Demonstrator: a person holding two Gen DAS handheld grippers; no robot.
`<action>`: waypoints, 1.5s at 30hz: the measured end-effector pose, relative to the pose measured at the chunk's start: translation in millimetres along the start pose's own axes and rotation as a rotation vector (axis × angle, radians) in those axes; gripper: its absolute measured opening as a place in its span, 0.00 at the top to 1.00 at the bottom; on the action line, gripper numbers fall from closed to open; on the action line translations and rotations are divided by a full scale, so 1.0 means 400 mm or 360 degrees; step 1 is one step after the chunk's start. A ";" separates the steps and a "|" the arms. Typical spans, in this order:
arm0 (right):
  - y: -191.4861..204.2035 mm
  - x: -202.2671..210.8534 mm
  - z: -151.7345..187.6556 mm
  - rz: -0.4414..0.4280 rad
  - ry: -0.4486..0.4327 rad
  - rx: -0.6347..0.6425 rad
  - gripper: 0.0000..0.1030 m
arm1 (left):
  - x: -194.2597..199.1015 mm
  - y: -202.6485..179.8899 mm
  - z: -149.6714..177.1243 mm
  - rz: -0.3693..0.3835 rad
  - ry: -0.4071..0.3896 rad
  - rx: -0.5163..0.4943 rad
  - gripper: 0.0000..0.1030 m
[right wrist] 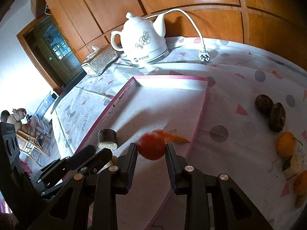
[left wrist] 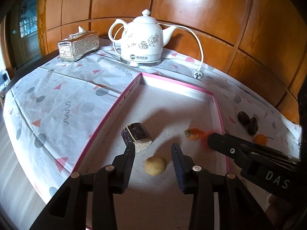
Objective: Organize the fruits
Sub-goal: 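Carry both fruits to the tray and open the left tool to release, then lower the tomato into the tray and open the right tool, then move both tools back toward the oranges and yellow fruit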
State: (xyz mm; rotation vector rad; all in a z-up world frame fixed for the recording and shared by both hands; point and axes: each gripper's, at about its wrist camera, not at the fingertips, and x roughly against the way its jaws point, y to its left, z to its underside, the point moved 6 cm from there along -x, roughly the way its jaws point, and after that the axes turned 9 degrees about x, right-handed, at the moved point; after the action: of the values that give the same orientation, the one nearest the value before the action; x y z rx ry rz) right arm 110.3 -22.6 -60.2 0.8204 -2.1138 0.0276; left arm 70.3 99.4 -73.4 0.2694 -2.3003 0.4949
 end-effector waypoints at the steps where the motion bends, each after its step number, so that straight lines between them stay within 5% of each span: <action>1: -0.001 0.002 0.001 0.0005 -0.0006 -0.0005 0.71 | 0.001 0.000 0.000 -0.0001 0.0000 -0.0003 0.61; 15: -0.035 0.109 0.056 0.0260 -0.0183 -0.0070 0.69 | 0.039 -0.039 0.006 0.0067 -0.0040 -0.0056 0.59; 26: -0.198 0.202 0.184 0.0456 -0.0192 -0.0303 0.69 | 0.070 -0.152 0.045 0.0213 -0.0039 -0.0243 0.60; 45: -0.372 0.313 0.297 0.0700 -0.0192 -0.0519 0.69 | 0.011 -0.341 0.123 0.0409 0.0164 -0.0420 0.60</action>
State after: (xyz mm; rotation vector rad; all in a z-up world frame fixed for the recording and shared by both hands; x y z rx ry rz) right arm 56.7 -242.9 -84.3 0.1618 -2.2944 -0.1333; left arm 81.6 -44.8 -65.1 -0.1787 -2.2777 0.3168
